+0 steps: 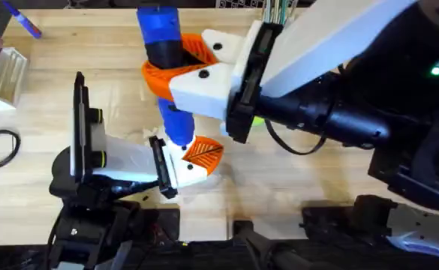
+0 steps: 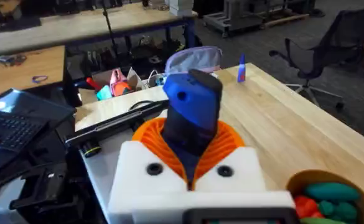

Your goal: Pick up the gripper from the table and insert it into the empty holder that is missing its gripper. Then pick up a screw, insert it into the mounting hole, and use the screwdriver to tighten it. Finally, clean up the table by picking up the vegetable and placing it into the bucket.

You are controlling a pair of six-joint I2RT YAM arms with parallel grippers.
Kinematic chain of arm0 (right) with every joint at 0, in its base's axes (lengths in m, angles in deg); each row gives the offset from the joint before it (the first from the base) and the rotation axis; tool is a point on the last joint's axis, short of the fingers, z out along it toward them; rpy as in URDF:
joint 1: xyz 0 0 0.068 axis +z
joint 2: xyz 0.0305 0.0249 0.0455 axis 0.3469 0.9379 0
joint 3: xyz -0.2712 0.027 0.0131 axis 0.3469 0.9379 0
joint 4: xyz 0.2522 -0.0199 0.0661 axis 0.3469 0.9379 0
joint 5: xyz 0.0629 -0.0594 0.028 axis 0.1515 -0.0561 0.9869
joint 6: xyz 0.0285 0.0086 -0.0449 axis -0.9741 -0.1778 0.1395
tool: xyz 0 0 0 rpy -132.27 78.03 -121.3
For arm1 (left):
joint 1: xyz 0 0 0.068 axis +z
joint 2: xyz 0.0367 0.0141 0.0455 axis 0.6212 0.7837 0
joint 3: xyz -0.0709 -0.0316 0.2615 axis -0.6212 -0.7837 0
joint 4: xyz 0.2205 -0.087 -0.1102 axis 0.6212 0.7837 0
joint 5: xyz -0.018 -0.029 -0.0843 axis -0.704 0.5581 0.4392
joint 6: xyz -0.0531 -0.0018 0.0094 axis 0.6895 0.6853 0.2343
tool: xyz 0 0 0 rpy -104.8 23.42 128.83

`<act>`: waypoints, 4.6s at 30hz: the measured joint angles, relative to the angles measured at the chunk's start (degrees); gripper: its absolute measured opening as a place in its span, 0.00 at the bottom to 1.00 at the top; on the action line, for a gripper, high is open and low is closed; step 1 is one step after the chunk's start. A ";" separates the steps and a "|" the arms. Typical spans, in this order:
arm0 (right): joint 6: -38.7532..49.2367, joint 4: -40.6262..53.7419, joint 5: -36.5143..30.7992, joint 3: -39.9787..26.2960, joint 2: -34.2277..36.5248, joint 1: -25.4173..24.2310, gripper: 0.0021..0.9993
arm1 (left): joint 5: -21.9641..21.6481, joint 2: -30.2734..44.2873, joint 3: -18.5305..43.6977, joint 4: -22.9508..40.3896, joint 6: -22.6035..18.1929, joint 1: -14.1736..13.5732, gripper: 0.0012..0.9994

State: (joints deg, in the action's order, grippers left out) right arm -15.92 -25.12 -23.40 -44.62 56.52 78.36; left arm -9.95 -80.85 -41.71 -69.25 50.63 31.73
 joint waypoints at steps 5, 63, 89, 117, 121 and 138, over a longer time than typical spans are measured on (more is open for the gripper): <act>0.13 0.05 0.02 0.00 0.00 0.00 0.02 | 0.00 0.00 0.00 0.00 0.01 0.00 0.00; 78.23 12.56 -23.23 1.27 31.27 -36.13 0.02 | -0.22 -0.31 0.00 -0.07 -0.09 0.00 0.00; 52.14 26.43 -26.59 -1.22 25.03 -36.00 0.95 | -1.67 -0.31 0.00 -0.59 -0.29 0.00 0.99; 41.01 26.53 -26.58 -1.27 17.46 -36.00 0.95 | -44.48 45.97 39.60 46.71 23.71 0.00 0.99; 41.03 26.53 -26.58 -1.29 17.46 -36.00 0.95 | -41.39 56.09 39.60 47.02 30.44 -0.01 0.99; 41.00 26.53 -26.58 -1.29 17.46 -36.00 0.96 | -64.56 73.02 39.60 42.95 64.63 -14.78 0.99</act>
State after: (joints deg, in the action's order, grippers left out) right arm 25.08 1.41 -49.97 -45.91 73.99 42.36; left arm -74.52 -7.83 -2.11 -26.31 115.26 16.95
